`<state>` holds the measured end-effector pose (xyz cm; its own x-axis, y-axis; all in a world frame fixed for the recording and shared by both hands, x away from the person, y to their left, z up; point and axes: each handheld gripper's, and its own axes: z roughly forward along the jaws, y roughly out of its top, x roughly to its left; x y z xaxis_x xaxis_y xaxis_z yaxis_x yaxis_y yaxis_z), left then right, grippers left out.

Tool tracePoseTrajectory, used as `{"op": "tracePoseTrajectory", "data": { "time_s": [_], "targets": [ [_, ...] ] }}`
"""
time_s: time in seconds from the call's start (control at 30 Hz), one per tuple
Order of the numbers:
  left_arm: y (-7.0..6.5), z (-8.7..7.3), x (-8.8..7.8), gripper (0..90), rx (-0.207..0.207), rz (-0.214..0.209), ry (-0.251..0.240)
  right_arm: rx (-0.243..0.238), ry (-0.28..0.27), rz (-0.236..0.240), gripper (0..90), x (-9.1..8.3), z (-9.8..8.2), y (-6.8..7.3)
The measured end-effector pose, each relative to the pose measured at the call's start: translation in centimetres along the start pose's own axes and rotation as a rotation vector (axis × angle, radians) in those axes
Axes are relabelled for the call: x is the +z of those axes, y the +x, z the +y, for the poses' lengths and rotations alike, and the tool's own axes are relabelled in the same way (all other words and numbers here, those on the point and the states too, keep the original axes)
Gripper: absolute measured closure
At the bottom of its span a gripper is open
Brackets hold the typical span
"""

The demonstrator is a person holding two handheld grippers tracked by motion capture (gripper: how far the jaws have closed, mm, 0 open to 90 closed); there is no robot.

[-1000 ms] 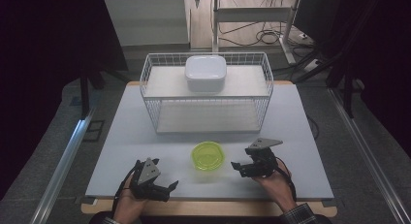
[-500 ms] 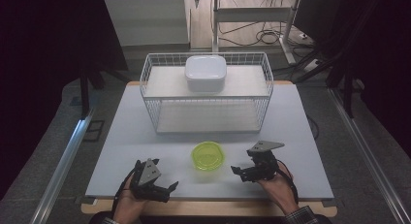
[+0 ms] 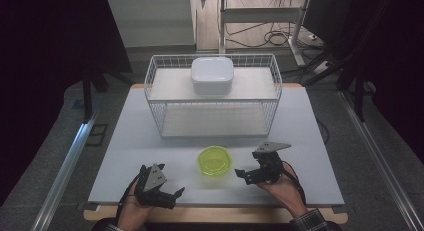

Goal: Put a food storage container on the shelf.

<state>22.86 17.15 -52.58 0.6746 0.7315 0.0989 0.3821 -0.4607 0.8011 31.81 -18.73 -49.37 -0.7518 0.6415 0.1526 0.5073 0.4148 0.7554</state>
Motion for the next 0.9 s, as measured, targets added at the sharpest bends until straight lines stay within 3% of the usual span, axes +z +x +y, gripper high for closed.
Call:
{"op": "tracePoseTrajectory", "data": {
  "time_s": [0.2,0.43,0.73,0.9],
  "targets": [
    [0.0,0.0,0.1,0.0,0.006,0.001,0.004,0.021,0.016,0.006,14.4,0.3,1.0,0.4],
    [-0.1,0.0,0.1,0.0,0.010,-0.002,0.007,0.112,0.000,0.079,30.9,1.0,2.5,-0.5],
    [-0.1,0.0,0.1,0.0,0.016,-0.004,0.013,0.214,0.032,0.134,46.8,2.7,3.3,-1.4],
    [-0.1,0.0,0.1,0.0,0.021,-0.004,0.014,0.308,0.044,0.178,56.3,3.6,3.6,-1.9]
  ]
}}
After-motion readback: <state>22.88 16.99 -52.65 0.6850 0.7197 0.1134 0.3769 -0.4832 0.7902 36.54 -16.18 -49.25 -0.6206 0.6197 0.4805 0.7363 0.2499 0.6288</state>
